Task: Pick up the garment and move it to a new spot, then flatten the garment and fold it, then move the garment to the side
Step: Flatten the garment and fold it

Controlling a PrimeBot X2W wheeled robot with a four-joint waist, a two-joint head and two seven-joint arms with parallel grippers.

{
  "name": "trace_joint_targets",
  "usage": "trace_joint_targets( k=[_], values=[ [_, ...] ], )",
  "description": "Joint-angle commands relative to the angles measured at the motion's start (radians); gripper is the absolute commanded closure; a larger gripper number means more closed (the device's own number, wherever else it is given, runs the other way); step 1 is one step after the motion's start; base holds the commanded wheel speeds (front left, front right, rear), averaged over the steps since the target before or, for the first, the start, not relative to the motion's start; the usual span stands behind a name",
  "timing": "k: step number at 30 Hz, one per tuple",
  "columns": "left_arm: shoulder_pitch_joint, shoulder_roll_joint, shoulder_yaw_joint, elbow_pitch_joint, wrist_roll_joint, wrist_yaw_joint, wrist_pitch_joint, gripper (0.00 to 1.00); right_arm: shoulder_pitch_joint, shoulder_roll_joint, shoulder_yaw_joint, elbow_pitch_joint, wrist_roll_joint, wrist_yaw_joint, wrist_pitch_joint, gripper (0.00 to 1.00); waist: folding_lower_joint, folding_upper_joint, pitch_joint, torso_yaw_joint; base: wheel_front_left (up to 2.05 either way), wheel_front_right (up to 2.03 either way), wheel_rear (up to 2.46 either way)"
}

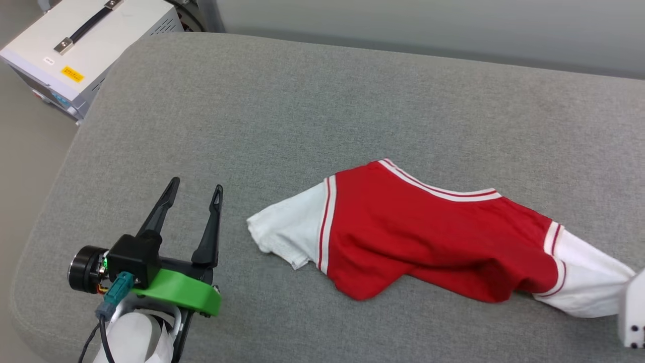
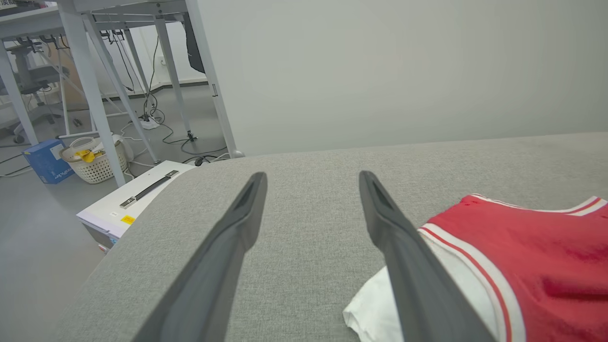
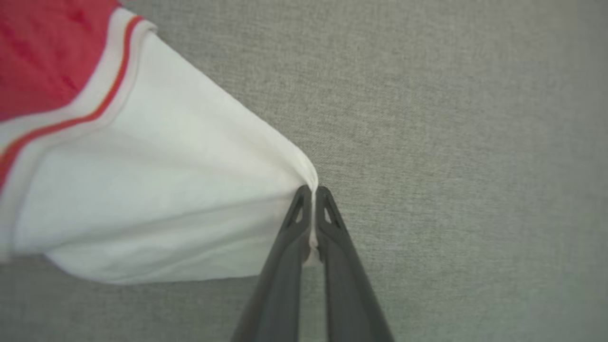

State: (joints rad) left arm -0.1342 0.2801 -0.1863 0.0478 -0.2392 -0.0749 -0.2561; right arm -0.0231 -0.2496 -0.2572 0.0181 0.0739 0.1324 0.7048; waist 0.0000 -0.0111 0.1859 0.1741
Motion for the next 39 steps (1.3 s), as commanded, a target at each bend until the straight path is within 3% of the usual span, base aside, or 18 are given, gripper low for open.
trace_joint_targets(
  k=[1, 6, 9, 24, 34, 38, 39],
  values=[
    [-0.007, -0.002, 0.001, 0.008, -0.011, -0.005, -0.005, 0.00, -0.015, -0.029, -0.018, -0.011, -0.015, -0.002, -0.014, 1.00, 0.0000, 0.0111, -0.009, -0.009, 0.00, 0.00, 0.00],
    [-0.024, 0.010, -0.020, 0.040, -0.031, -0.021, 0.038, 0.00, -0.026, -0.095, -0.032, -0.037, -0.016, -0.002, -0.033, 1.00, 0.0000, 0.0111, -0.003, -0.022, 0.00, 0.00, 0.00],
    [-0.059, 0.023, -0.045, 0.074, -0.055, -0.033, 0.124, 0.00, -0.035, -0.109, -0.023, -0.052, 0.000, -0.002, -0.032, 1.00, 0.0000, 0.0111, 0.014, -0.031, 0.00, 0.00, 0.00],
    [-0.346, 0.025, -0.172, 0.302, -0.180, -0.052, 0.646, 0.00, -0.077, -0.075, 0.028, -0.101, 0.012, -0.002, -0.053, 1.00, 0.0000, 0.0111, 0.120, -0.097, 0.00, 0.00, 0.00],
    [-0.441, 0.025, -0.212, 0.412, -0.145, -0.018, 0.728, 0.00, -0.078, -0.058, 0.043, -0.118, 0.012, -0.002, -0.054, 1.00, 0.0000, 0.0111, 0.159, -0.132, 0.00, 0.00, 0.00],
    [-0.444, 0.020, -0.254, 0.456, -0.139, -0.029, 0.763, 0.00, -0.079, -0.056, 0.045, -0.125, 0.013, -0.002, -0.052, 1.00, 0.0000, 0.0111, 0.166, -0.136, 0.00, 0.00, 0.00],
    [-0.440, 0.019, -0.271, 0.467, -0.143, -0.035, 0.785, 0.05, -0.079, -0.056, 0.045, -0.127, 0.012, -0.002, -0.050, 1.00, 0.0000, 0.0111, 0.166, -0.136, 0.00, 0.00, 0.00]
  ],
)
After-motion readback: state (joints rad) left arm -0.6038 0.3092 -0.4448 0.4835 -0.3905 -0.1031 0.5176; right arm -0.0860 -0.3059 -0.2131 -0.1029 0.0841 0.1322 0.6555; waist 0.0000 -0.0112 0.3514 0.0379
